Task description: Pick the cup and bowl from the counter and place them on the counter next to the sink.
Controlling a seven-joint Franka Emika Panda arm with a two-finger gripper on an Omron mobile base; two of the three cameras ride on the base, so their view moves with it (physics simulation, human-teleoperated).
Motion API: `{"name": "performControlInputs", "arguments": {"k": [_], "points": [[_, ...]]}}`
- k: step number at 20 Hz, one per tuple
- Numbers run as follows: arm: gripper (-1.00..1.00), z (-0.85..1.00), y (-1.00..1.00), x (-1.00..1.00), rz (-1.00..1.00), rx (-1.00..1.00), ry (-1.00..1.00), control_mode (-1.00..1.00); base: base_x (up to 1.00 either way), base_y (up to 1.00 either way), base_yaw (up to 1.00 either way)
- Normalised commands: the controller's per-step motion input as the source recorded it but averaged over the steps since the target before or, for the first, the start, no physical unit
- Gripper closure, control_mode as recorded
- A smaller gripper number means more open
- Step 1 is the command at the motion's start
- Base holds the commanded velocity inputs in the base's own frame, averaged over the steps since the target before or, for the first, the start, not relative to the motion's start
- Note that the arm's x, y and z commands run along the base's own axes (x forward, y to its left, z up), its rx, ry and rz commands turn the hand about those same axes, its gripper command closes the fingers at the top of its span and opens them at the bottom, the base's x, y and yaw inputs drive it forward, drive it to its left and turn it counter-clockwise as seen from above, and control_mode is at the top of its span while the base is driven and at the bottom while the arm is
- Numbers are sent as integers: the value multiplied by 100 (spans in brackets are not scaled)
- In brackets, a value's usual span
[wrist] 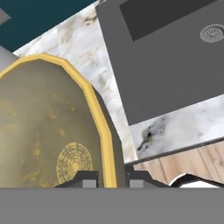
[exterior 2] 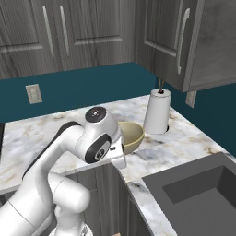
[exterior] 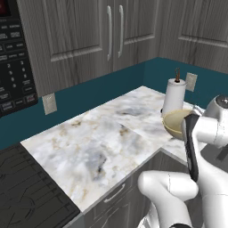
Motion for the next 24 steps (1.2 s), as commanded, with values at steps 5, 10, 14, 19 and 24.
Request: {"name": "performControlInputs", "arguments": {"k": [5, 10, 14, 19, 24], "points": [[100, 0, -29, -8, -3, 0, 0, -100, 0, 0, 0], [100, -1, -32, 1, -3, 0, 0, -100, 0, 0, 0], [100, -11, -26, 4, -3, 0, 1, -100, 0, 0, 0], [100, -14, -12, 0, -4, 0, 0, -100, 0, 0, 0], [100, -18, -2, 0, -2, 0, 0, -100, 0, 0, 0]]}}
